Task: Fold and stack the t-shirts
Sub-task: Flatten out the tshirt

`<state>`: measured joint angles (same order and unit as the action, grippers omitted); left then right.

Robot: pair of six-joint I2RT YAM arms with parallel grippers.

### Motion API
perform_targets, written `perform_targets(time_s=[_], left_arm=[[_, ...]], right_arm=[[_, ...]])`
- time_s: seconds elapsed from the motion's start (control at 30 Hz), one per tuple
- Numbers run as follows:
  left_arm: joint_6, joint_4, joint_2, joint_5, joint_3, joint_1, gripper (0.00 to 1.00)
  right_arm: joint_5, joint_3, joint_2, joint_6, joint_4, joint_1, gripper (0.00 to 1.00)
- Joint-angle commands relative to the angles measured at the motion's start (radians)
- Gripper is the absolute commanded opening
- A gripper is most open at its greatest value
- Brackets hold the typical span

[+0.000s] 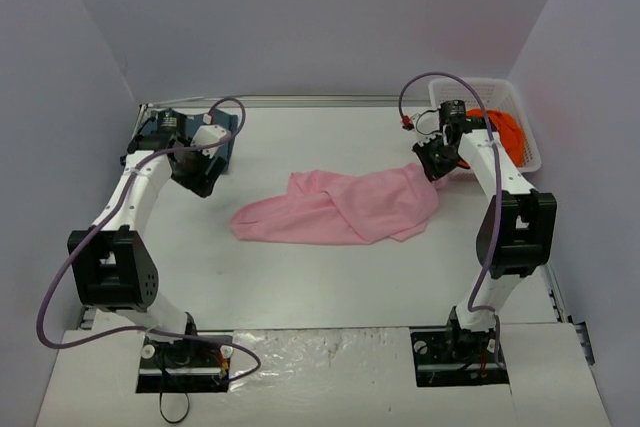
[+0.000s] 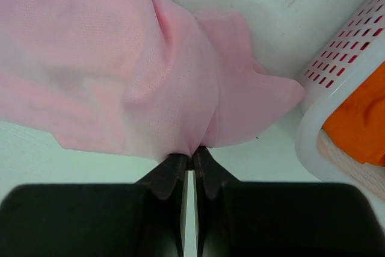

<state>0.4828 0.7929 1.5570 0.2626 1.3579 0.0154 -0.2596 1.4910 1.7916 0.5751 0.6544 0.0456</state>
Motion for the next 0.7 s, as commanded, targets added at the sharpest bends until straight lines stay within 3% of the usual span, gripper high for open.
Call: perform_targets(time_s=[0.0,0.17,0.27,0.3,0.4,0.5,0.57,0.67], left_arm=[[-0.042,0.023,0.029,0.05,0.089,-0.077,0.66],[-0.098,0.061,0.201,0.197,0.248,-0.201,0.65],[-0.156,0.083,0.331,0.262,0.374,-0.241,0.46],[-0.174,0.159,0.38,0.339,0.476,-0.247,0.3],[-0.203,0.288,0.578,0.446,0.643,-0.269,0.15],[-0.231,0.342,0.681,0.515,0.748,-0.298,0.15],[-0.242,0.31,0.701,0.504,0.748,-0.325,0.25],[-0.24,0.295,0.71,0.485,0.744,-0.36,0.3]], right_arm=[[-0.023,0.014,-0.001,-0.011,0.024,0.019,0.0],[-0.015,0.008,0.023,-0.024,0.021,0.039,0.0],[-0.015,0.0,0.035,-0.04,0.011,0.053,0.0],[-0.013,-0.003,0.04,-0.044,0.008,0.057,0.0],[-0.012,-0.02,0.045,-0.057,-0.007,0.071,0.0],[-0.01,-0.032,0.055,-0.067,-0.022,0.077,0.0],[-0.004,-0.04,0.064,-0.069,-0.032,0.08,0.0],[0.003,-0.046,0.072,-0.069,-0.035,0.082,0.0]])
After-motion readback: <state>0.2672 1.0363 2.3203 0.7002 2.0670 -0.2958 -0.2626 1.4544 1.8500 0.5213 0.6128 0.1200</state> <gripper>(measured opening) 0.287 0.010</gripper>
